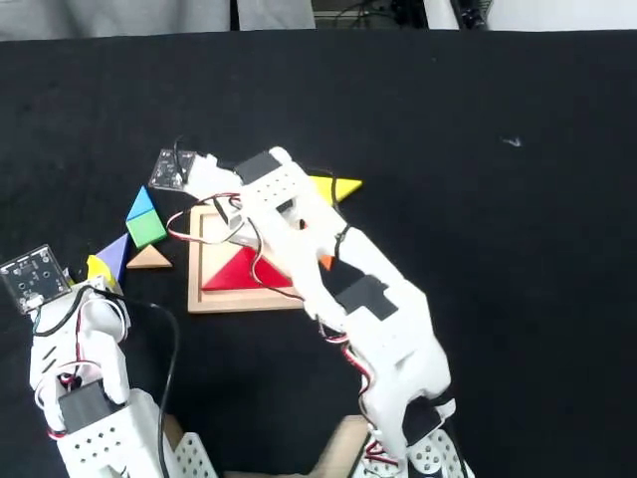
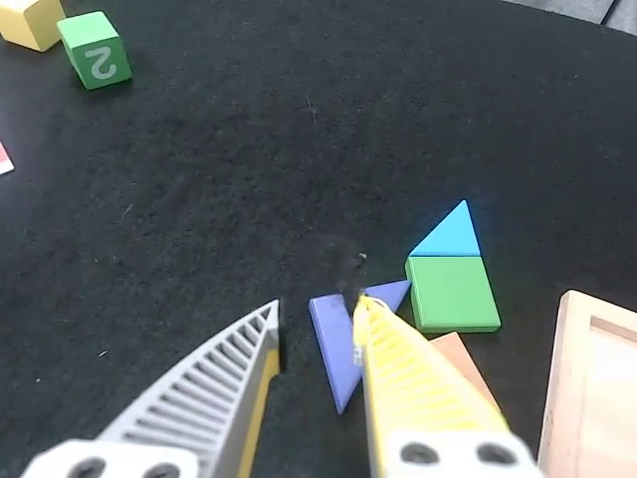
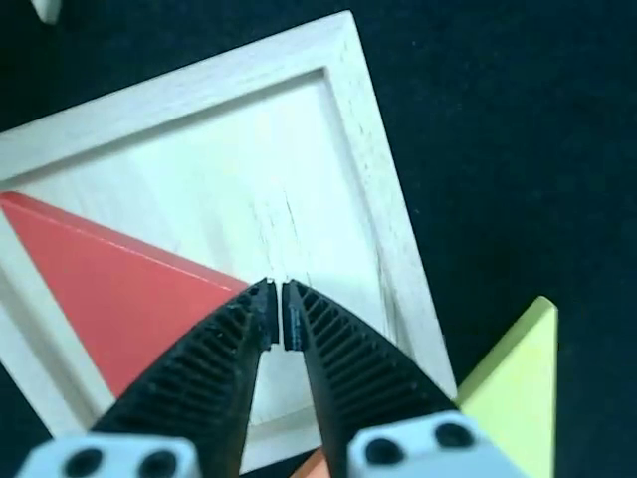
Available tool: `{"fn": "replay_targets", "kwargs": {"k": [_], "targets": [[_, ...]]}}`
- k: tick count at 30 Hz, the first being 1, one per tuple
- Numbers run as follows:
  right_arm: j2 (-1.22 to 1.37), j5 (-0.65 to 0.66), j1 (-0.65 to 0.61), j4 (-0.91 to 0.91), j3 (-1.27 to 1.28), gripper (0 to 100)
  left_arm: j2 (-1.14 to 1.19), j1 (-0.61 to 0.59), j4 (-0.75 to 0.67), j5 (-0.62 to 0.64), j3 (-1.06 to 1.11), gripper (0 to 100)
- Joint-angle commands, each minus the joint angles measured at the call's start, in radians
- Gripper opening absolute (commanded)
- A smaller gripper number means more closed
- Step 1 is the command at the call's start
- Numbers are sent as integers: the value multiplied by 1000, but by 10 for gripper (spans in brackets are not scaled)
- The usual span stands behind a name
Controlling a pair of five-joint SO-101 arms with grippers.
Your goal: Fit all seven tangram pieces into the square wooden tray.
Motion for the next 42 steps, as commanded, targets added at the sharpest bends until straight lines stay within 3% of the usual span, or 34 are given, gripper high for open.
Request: {"fn": "replay_targets", "kwargs": {"k": [1,10,15,25,30,35,37,42], "targets": [[24,11,0,-9,-30,17,-8,16,-23,8,4,130],[62,12,-28,114,-116,17,-8,15,-23,8,4,130],[61,75,-51,186,-140,17,-8,16,-23,8,4,130],[-36,-84,213,181,-308,21,-8,16,-23,8,4,130],[-8,41,344,115,-292,21,-8,16,-23,8,4,130],[68,172,359,107,-291,23,-8,13,-23,8,2,130],[82,172,345,107,-291,54,-8,13,-23,8,2,130],[101,175,327,106,-289,251,-8,12,-23,8,2,130]]}}
